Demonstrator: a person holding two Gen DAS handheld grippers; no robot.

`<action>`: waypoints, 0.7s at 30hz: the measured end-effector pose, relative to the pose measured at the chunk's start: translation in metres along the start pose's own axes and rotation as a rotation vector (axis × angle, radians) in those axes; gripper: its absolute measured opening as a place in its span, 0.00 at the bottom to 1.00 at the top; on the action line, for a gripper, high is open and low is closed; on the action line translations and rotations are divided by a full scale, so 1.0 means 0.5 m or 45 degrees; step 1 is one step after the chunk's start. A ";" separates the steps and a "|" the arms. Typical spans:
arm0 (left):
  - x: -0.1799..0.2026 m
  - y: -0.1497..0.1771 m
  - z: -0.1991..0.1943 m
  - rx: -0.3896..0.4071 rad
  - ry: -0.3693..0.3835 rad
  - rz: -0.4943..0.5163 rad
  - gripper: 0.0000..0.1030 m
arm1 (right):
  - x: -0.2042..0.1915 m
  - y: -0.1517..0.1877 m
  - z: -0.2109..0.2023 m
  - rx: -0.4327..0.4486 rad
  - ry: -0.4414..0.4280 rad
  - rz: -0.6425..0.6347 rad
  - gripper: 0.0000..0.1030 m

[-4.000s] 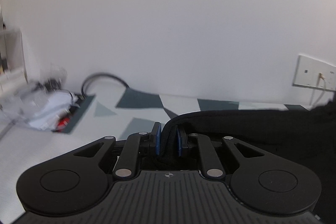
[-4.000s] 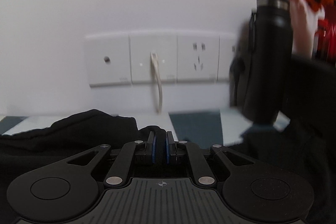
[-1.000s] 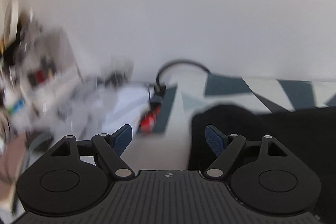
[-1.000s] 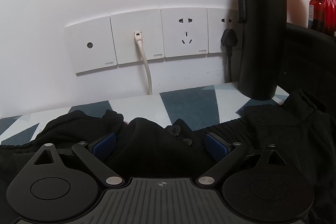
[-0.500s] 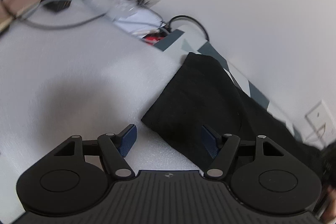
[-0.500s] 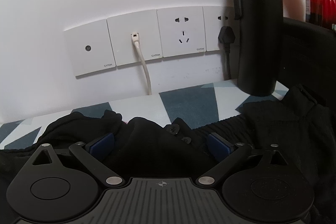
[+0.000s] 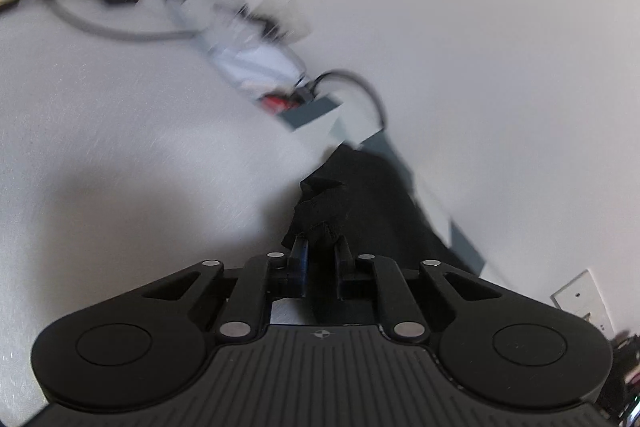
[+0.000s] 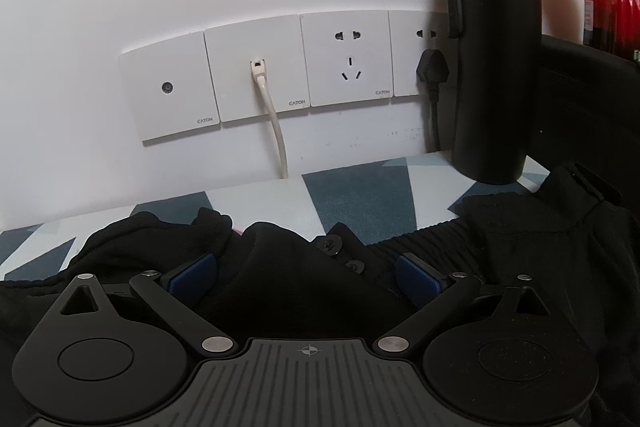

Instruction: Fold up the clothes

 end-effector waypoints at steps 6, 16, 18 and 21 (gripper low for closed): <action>0.032 -0.032 -0.024 0.075 0.102 0.020 0.09 | -0.024 -0.049 -0.058 0.056 -0.051 -0.011 0.95; -0.010 -0.080 -0.039 0.173 0.161 -0.005 0.07 | -0.030 -0.056 -0.312 -0.064 -0.256 -0.158 0.99; -0.017 -0.080 -0.042 0.187 0.165 0.014 0.07 | -0.023 -0.018 -0.347 -0.132 -0.280 -0.193 0.99; -0.026 -0.079 -0.042 0.202 0.174 0.036 0.07 | -0.047 0.072 -0.384 -0.245 -0.297 -0.394 0.92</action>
Point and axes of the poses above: each gripper's, at about its wrist camera, not at the fingertips, and z roughly the way its jaws point, x to its right, y to its underside, the point moved 9 cm from there along z, roughly the way its jaws point, and after that the axes turned 8 degrees about -y, right-handed, at the moved point
